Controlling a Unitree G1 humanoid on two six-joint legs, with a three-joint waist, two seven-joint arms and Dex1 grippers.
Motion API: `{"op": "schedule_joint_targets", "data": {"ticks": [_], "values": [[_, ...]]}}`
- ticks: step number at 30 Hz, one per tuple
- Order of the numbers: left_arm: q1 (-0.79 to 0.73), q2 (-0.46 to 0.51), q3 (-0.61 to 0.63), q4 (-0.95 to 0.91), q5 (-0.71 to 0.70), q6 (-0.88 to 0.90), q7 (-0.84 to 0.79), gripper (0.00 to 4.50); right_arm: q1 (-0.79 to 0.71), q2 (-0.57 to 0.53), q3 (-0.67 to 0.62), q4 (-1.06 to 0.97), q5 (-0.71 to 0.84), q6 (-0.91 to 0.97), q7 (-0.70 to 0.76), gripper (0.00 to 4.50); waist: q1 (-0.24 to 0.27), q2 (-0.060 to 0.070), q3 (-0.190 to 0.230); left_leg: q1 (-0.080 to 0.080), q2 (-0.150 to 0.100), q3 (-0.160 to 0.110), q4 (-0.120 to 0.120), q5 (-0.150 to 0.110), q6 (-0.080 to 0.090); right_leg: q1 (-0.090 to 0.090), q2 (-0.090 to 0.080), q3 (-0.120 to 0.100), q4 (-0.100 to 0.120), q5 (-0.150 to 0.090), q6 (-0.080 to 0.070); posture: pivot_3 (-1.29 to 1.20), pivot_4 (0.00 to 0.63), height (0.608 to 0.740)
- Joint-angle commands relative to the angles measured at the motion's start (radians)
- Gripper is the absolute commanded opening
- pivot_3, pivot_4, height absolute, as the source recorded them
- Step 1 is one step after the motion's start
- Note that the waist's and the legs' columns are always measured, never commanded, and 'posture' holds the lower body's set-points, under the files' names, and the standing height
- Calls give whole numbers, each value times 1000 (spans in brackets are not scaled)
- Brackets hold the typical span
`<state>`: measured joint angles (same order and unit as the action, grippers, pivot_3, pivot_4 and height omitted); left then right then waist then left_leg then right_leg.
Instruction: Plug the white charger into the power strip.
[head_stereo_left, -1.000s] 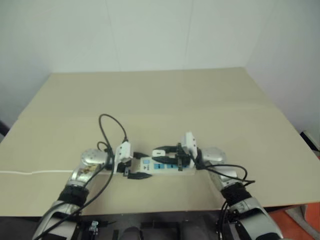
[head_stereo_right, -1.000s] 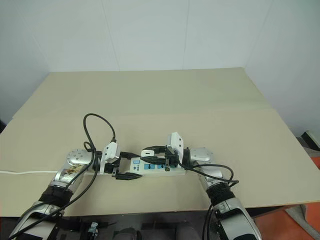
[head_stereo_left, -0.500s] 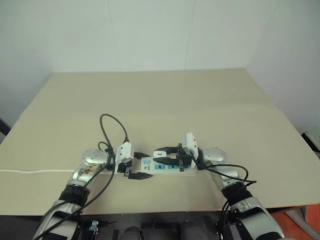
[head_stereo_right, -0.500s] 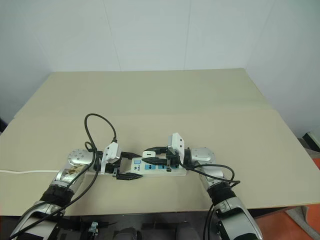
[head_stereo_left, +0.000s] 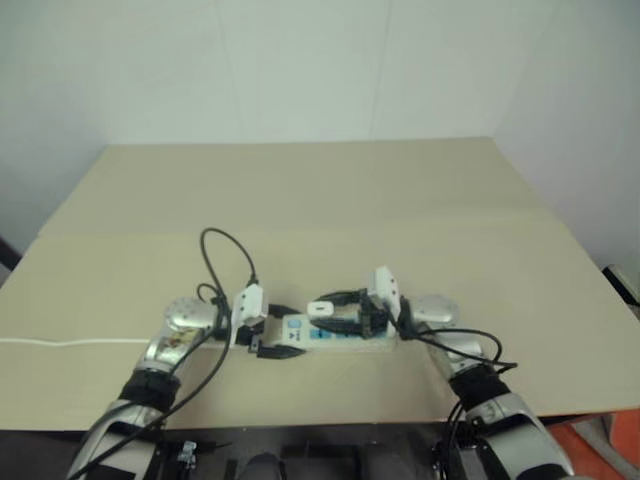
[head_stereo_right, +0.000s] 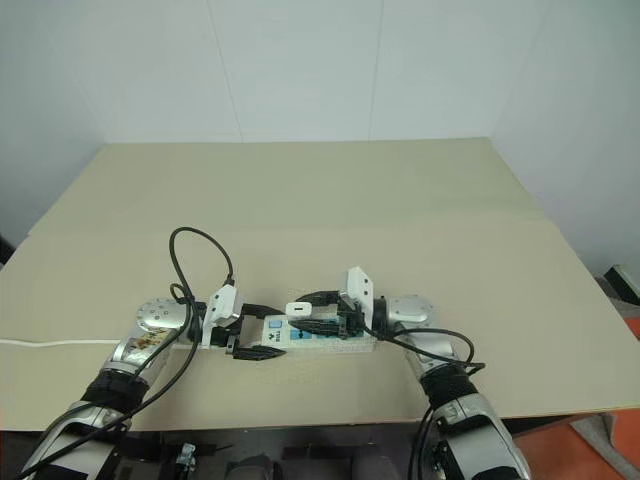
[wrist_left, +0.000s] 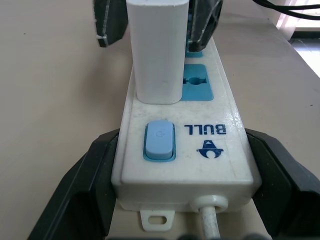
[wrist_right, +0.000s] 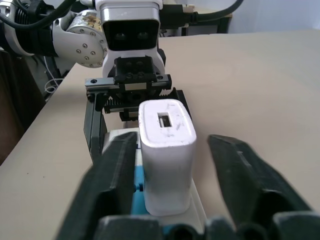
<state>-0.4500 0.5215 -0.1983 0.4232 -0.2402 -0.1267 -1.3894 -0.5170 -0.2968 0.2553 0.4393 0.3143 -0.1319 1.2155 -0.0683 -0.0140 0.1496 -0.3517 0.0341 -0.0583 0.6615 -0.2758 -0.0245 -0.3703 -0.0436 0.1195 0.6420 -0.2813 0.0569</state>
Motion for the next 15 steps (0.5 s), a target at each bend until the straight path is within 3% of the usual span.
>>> {"op": "schedule_joint_targets", "data": {"ticks": [1, 2, 8, 10, 12, 15], "values": [[26, 14, -22, 21, 35, 10, -12, 3268, 54, -20, 19, 61, -60, 51, -9, 4034, 0, -1, 0, 0, 0, 0, 0, 0, 0, 0, 0, 0, 0, 0, 0, 0, 150, 740], [25, 12, -22, 21, 35, 11, -10, 3268, 54, -20, 19, 61, -62, 50, -9, 4420, 0, -1, -1, 0, 0, 0, 0, 0, 0, 0, 0, 0, 0, 0, 0, 0, 150, 740], [22, 9, -22, 11, 31, 18, -8, 3268, 55, -14, 19, 51, -67, 46, -12, 4467, 0, -2, -2, 0, 0, 0, 0, 0, 0, 0, 0, 0, 0, 0, 0, 0, 150, 740], [23, 15, -16, -10, 16, 39, -15, 4020, 57, -13, 18, 47, -70, 44, -15, 4500, 0, -3, -2, 0, 0, 0, 0, 0, 0, 0, 0, 0, 0, 0, 0, 0, 150, 740], [21, 20, -9, -26, 5, 57, -25, 4468, 57, -12, 17, 46, -71, 43, -17, 4500, -1, -3, -2, 0, 0, 0, 0, 0, 0, 0, 0, 0, 0, 0, 0, 0, 150, 740], [23, 44, 14, -85, -34, 118, -48, 4468, 60, -11, 14, 44, -73, 40, -22, 4500, -1, -3, -1, 0, 0, 0, 0, 0, 0, 0, 0, 0, 0, 0, 0, 0, 150, 740]]}}
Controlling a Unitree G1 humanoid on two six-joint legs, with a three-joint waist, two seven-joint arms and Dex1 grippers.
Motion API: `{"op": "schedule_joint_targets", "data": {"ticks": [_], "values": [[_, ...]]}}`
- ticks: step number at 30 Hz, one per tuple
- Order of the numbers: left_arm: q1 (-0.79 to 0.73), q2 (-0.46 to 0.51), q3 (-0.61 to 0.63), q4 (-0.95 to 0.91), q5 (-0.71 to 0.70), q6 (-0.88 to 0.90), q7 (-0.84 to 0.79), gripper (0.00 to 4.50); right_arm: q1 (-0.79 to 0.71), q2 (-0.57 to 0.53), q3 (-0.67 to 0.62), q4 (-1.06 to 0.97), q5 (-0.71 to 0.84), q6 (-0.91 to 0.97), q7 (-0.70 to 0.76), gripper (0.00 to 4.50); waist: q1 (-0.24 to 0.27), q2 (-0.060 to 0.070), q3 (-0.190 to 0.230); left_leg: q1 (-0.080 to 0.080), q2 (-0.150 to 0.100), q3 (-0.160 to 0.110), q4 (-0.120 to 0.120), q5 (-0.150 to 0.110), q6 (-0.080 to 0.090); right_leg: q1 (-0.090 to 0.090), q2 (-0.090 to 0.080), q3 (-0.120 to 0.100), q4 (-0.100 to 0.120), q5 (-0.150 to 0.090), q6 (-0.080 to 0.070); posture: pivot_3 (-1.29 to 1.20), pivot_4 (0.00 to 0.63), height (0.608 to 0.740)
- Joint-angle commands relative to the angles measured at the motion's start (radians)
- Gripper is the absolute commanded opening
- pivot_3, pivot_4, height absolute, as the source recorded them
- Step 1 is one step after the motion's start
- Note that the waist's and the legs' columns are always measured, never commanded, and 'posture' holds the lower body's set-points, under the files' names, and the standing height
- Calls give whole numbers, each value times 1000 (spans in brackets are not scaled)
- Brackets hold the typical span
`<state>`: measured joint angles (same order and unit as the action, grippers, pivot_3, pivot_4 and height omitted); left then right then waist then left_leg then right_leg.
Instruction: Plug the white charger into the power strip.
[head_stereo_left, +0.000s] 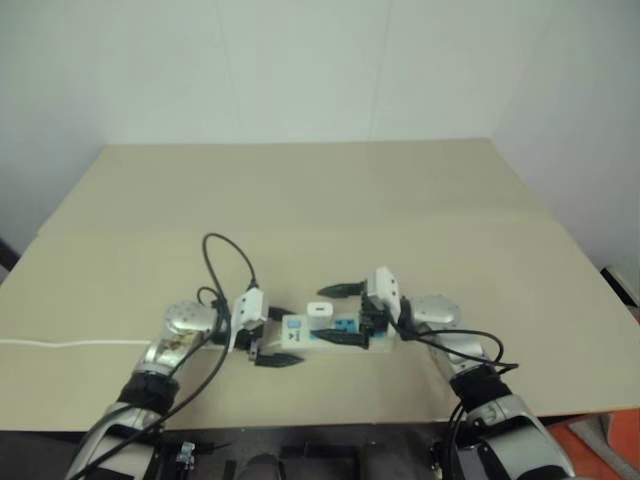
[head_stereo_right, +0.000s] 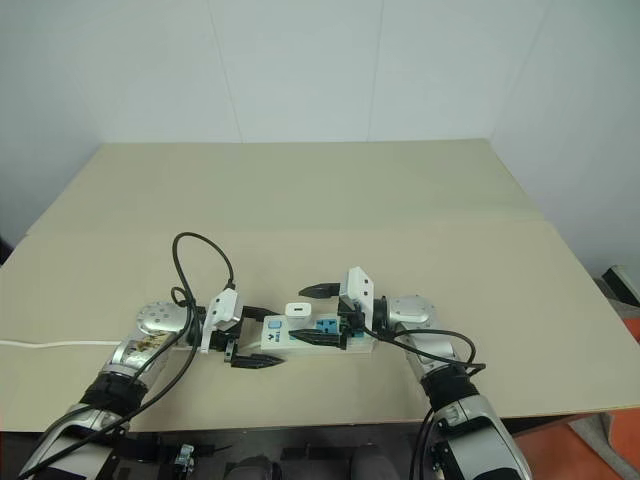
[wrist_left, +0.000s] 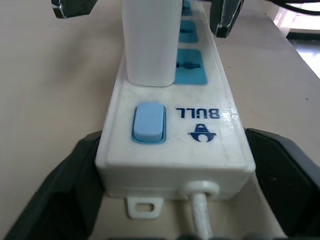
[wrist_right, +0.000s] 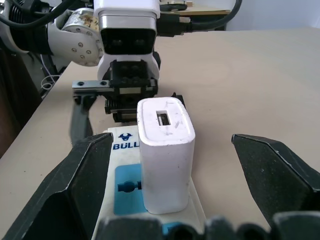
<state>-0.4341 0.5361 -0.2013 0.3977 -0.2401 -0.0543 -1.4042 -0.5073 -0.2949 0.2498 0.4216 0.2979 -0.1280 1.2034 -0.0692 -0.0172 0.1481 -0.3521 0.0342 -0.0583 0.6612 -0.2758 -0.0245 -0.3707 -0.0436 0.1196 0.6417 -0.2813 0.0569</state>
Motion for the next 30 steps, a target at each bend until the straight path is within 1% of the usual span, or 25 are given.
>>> {"op": "schedule_joint_targets", "data": {"ticks": [1, 6, 8, 10, 13, 15, 16, 19, 24, 28, 30], "values": [[8, 37, 24, -76, -43, 56, -40, 4468, 50, -12, 17, 62, -55, 35, -14, 4500, 0, 0, 0, 0, 0, 0, 0, 0, 0, 0, 0, 0, 0, 0, 0, 0, 150, 740], [6, 51, 65, -138, -76, 75, -16, 4468, 37, -27, -32, 49, -38, 38, -37, 4500, 3, -1, 1, -1, 0, 0, 0, 0, 0, 0, 0, 0, -1, 0, 0, 0, 150, 740], [3, 76, 70, -177, -101, 120, -43, 4468, 45, -63, -65, 7, -21, 51, -30, 4500, 7, -1, 1, -1, 0, 0, 0, 0, 0, 0, 0, 0, -1, 0, 0, 0, 150, 740], [11, 110, 76, -226, -134, 169, -78, 4468, 73, -121, -107, -88, 15, 78, -17, 4500, 15, -1, 4, -2, 0, 0, 0, 0, 0, -1, -1, 0, -1, 0, 0, 0, 150, 740], [20, 137, 89, -275, -165, 215, -85, 4468, 123, -197, -158, -237, 75, 142, -7, 4500, 26, 0, 9, -6, 0, 0, -1, 0, 0, -4, -1, -1, -3, 0, 0, 0, 150, 740], [19, 149, 100, -292, -179, 235, -85, 4468, 163, -252, -199, -340, 116, 190, -5, 4500, 26, 1, 11, -17, 0, 0, 0, 0, 0, -18, -1, 0, -1, 0, 0, 0, 150, 740], [18, 154, 106, -294, -181, 236, -86, 4468, 181, -275, -221, -381, 133, 208, -9, 4500, 26, 2, 13, -21, 0, 0, 0, 0, 0, -21, -1, 0, 0, 0, 0, 0, 150, 740], [10, 183, 127, -289, -175, 233, -87, 4468, 230, -338, -303, -475, 178, 251, -36, 4500, 22, 3, 14, -33, 0, 1, 0, 1, 0, -35, -1, 1, 4, 0, 0, 0, 150, 740], [-13, 239, 170, -257, -167, 225, -80, 4468, 323, -429, -457, -591, 242, 328, -96, 4500, 28, 3, 16, -33, 0, 1, 0, 1, 0, -35, -1, 0, 2, 0, -1, 0, 150, 740], [-18, 287, 206, -257, -160, 233, -70, 4468, 442, -513, -583, -687, 263, 395, -130, 4500, 34, 2, 17, -34, 0, 1, 0, 1, 0, -34, -1, 0, 0, 0, 0, 0, 150, 740], [-18, 321, 220, -276, -161, 264, -61, 4468, 514, -554, -647, -735, 263, 419, -134, 4500, 35, 2, 18, -34, 0, 1, 0, 1, 0, -34, -1, -1, 0, 0, 0, 0, 150, 740]]}}
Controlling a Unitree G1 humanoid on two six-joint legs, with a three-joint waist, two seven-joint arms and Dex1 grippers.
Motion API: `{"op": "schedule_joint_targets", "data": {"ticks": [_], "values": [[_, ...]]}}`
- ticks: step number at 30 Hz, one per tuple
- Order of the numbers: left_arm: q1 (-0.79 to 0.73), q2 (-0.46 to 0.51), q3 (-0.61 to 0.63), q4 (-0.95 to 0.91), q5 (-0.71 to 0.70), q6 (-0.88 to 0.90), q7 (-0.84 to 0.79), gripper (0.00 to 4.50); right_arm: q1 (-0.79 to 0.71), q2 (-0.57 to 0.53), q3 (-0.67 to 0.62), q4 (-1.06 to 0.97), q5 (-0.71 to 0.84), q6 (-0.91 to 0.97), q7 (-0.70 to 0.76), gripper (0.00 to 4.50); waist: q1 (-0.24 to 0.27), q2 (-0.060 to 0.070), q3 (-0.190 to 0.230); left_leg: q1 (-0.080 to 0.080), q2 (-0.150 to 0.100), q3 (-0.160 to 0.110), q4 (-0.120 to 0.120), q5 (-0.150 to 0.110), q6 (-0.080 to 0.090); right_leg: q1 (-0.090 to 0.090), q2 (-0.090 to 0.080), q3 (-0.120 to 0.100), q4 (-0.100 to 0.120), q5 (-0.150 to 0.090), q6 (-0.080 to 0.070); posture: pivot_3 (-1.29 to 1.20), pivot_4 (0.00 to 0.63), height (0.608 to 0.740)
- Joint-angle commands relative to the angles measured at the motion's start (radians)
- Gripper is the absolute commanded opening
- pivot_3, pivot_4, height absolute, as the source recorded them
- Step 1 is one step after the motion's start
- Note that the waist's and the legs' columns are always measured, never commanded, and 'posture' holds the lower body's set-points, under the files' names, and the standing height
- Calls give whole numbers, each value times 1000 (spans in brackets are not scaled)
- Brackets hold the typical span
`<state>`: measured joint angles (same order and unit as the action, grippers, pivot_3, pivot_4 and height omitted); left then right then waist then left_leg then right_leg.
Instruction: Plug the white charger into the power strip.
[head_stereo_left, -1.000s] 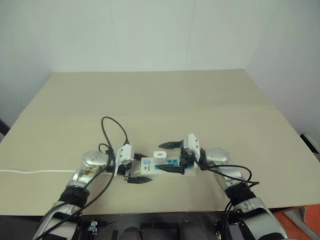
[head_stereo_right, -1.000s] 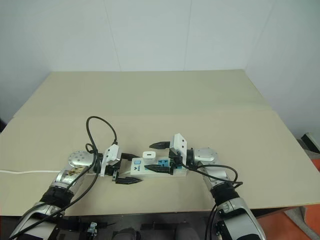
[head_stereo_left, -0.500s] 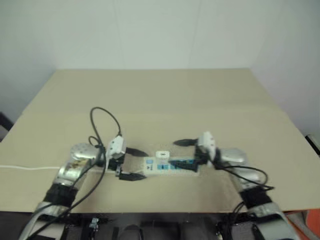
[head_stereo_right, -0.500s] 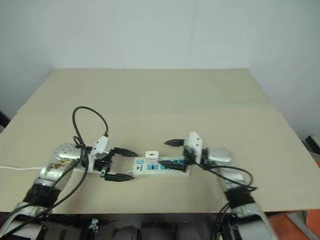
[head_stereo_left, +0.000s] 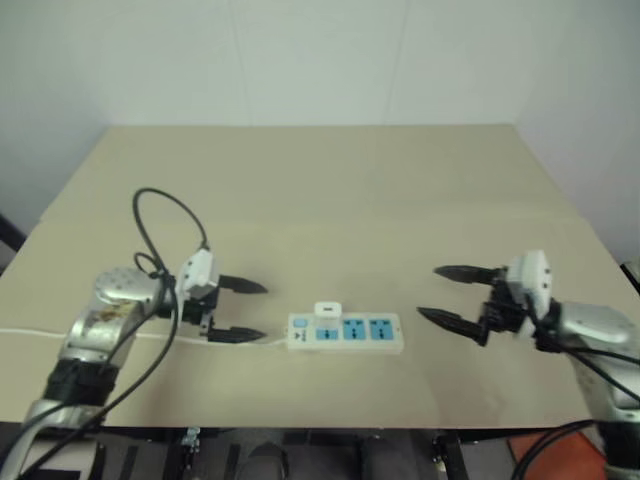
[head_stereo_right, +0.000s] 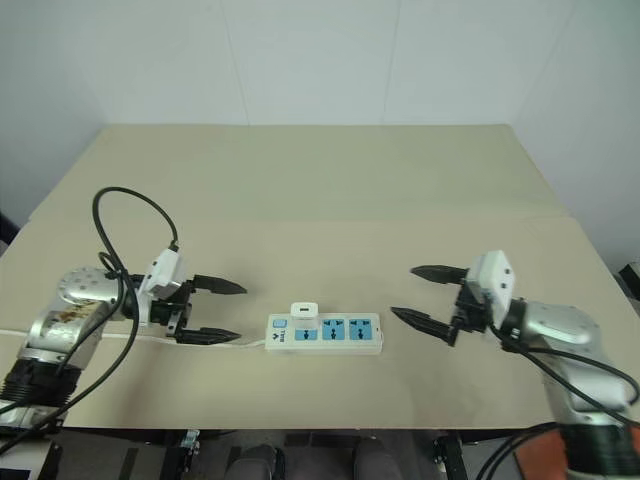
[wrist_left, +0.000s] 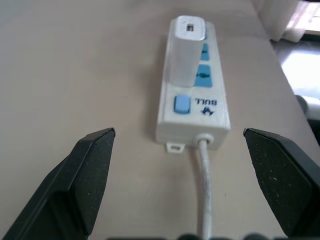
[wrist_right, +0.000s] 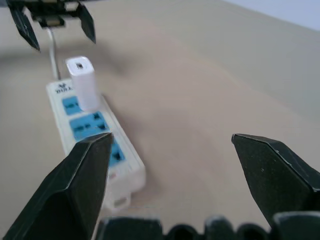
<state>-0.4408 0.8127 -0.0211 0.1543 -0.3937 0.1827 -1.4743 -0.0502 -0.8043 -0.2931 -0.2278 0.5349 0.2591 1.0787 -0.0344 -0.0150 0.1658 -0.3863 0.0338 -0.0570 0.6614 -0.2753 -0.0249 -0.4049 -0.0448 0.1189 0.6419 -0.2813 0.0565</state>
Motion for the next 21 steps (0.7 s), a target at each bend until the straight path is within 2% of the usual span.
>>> {"op": "schedule_joint_targets", "data": {"ticks": [1, 4, 7, 14, 21], "values": [[-10, 58, 47, -40, -11, 39, 12, 4468, 87, -58, -131, -108, 22, 37, -13, 4500, -1, 0, 0, 0, 0, 0, 0, 0, 0, 0, 0, 0, 0, 0, 0, 0, 150, 740], [-9, 87, 68, -71, -25, 79, 32, 4468, 165, -100, -203, -176, 17, 94, -36, 4500, -5, 0, 1, 0, 0, 0, 0, 0, 0, 0, 0, 0, 0, 0, 0, 0, 150, 740], [2, 73, 73, -125, -39, 117, 70, 4468, 205, -102, -235, -213, 3, 115, -70, 4500, -7, -1, 1, 1, 0, 1, 0, 0, 0, 1, 0, 1, 1, 0, 0, 0, 150, 740], [37, 43, 59, -190, -54, 159, 100, 4468, 231, -24, -230, -246, -22, 44, -131, 4500, -7, -1, 1, 1, 0, 1, 0, 0, 0, 1, 0, 1, 1, 0, 0, 0, 150, 740], [22, -31, 65, -154, -51, 83, 127, 4468, 229, -3, -199, -228, -42, 26, -137, 4500, -4, -1, 1, 2, 0, 1, 1, 0, 0, 1, 0, 1, 2, 0, 0, 0, 150, 740]]}}
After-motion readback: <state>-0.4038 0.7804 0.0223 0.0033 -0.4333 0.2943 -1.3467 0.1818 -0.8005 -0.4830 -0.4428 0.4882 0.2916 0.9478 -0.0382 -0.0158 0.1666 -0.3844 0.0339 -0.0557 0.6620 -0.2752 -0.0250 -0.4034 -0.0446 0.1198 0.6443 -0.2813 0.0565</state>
